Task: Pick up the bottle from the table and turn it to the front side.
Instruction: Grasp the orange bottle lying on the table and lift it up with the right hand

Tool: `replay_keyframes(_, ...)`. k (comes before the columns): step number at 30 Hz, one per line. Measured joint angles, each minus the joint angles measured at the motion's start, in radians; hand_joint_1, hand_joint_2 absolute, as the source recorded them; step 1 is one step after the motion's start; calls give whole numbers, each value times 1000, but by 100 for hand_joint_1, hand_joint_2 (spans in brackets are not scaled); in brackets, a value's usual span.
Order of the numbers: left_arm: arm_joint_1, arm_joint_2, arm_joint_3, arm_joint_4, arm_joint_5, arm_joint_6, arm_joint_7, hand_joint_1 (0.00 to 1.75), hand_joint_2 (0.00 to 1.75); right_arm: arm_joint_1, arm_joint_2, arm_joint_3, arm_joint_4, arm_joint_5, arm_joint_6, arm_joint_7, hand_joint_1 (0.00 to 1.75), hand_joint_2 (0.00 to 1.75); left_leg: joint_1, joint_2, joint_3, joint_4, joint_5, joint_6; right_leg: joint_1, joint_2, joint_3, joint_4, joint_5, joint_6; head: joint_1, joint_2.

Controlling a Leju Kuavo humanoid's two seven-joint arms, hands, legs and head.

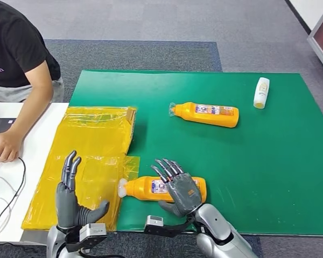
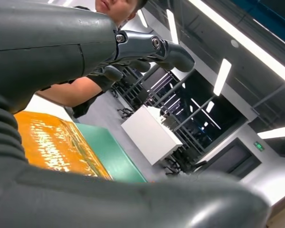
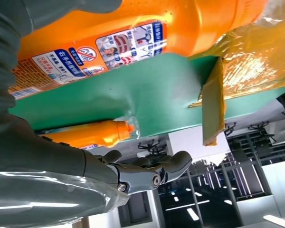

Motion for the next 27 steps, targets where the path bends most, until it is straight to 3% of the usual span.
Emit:
replay_keyframes(9,0,0,1,0,-6,0,21,0,0,-37,0,10,41,57,97,76,0,175,0,0,0,0,0,0,0,0,0,0,0,0,0,0)
replay_keyframes(27,3,-1,14,0,-6,0,24,0,0,-130,2,37,162,81,221,139,0,175,0,0,0,0,0,0,0,0,0,0,0,0,0,0)
